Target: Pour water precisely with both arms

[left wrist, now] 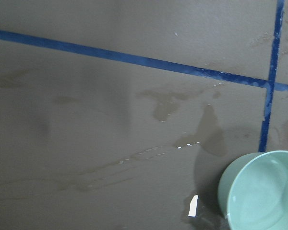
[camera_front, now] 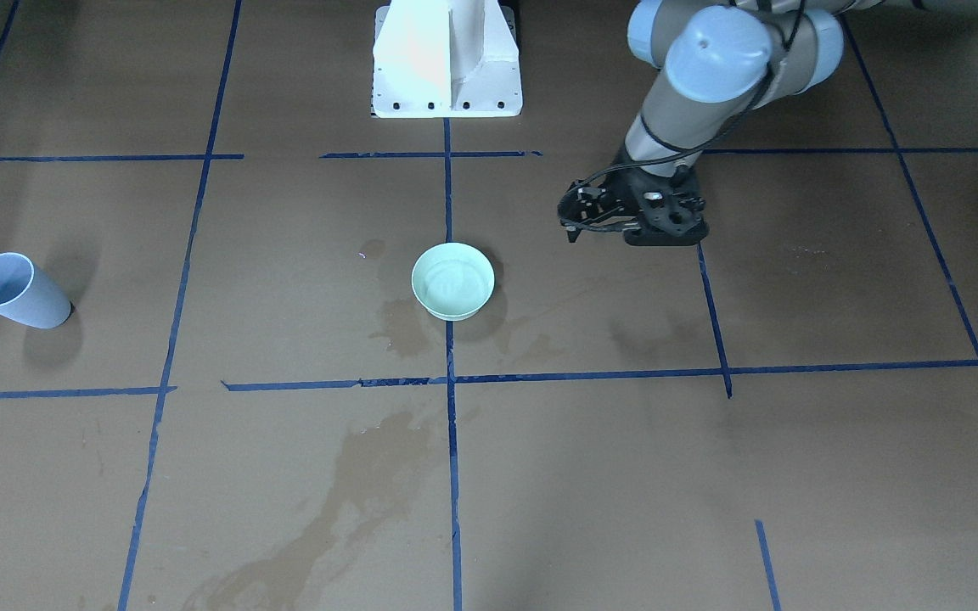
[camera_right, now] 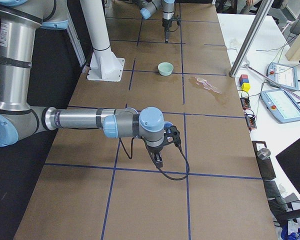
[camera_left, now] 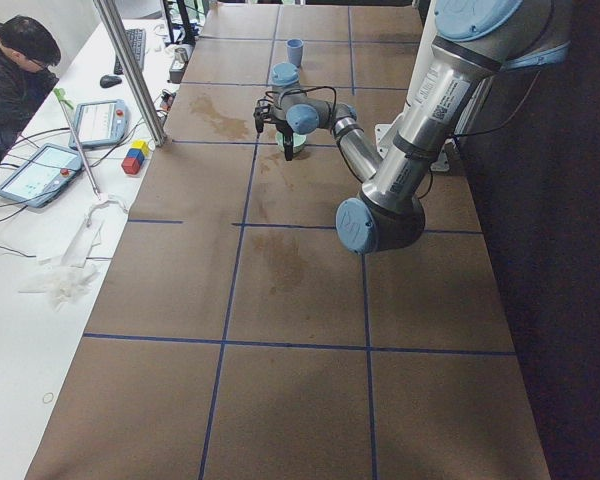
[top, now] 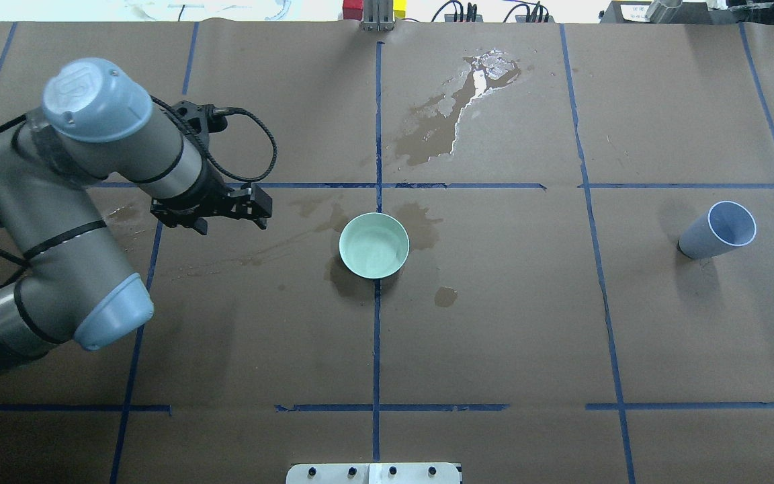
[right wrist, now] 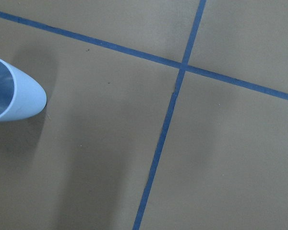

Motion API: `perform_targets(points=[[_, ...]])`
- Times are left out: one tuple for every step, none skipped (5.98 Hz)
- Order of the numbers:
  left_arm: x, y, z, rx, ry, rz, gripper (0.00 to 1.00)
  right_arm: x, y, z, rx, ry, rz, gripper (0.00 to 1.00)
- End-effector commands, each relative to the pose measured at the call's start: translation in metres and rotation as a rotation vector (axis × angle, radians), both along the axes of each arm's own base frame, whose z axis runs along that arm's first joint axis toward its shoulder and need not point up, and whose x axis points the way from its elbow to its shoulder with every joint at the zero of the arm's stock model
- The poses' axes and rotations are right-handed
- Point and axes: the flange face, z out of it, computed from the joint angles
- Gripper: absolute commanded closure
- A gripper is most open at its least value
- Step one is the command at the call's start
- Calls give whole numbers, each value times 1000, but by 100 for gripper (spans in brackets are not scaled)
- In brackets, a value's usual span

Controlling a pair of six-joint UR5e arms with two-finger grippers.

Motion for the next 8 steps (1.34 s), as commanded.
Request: perform_targets(points=[[-27,-1,30,44,-28,32,0,-26,-2,-61,-30,-37,75,0],[-26,-1,30,40,-28,31,0,-46,-1,-81,-39,-51,82,0],[-24,0,30,34,-28,29,0,-69,-3,-95,-24,-82,128,0],[-24,0,30,34,-28,29,0,-97,-1,-105,-9,-100,166,0],[-23,0,29,34,-27,29,0,-122,4,-109,11,-105,202,0],[-23,0,27,37,-24,27,0,-150,19,-102,39,-93,246,0],[-22,0,28,19,-24,15,0,-172,34,-92,70,-73,279,0],[-20,1,25,10,-21,7,0,-195,53,-80,93,-66,324,0]])
